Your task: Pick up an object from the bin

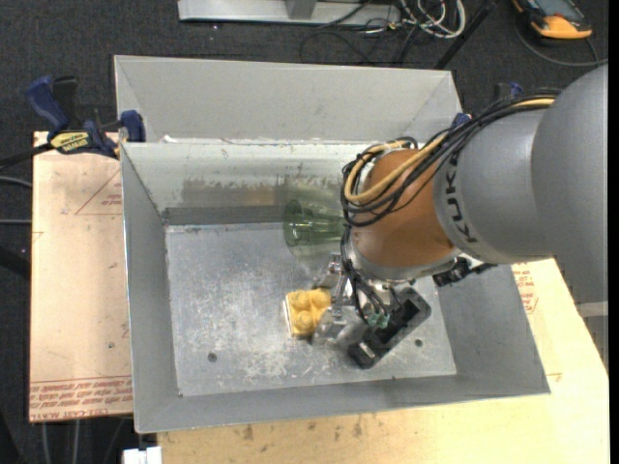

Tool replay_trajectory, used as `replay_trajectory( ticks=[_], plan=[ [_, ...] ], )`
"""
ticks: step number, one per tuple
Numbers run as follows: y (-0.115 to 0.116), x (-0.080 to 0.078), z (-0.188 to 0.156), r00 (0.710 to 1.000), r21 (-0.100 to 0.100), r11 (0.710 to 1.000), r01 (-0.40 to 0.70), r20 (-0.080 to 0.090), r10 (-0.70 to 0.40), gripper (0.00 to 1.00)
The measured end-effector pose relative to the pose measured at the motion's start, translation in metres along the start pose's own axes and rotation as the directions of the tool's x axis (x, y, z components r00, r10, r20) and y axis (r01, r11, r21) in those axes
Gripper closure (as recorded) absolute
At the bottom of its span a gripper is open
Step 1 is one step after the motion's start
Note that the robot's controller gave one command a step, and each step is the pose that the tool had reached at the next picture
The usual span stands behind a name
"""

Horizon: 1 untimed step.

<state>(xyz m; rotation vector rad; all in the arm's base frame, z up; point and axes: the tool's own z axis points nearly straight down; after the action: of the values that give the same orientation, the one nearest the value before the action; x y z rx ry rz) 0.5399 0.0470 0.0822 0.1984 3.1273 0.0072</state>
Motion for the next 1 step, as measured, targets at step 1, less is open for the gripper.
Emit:
replay_trajectory(
  ticks=[1],
  plan=[
    [0.0,0.0,0.0,1.0,0.0,1.0,0.0,0.0,0.0,1.0]
  ],
)
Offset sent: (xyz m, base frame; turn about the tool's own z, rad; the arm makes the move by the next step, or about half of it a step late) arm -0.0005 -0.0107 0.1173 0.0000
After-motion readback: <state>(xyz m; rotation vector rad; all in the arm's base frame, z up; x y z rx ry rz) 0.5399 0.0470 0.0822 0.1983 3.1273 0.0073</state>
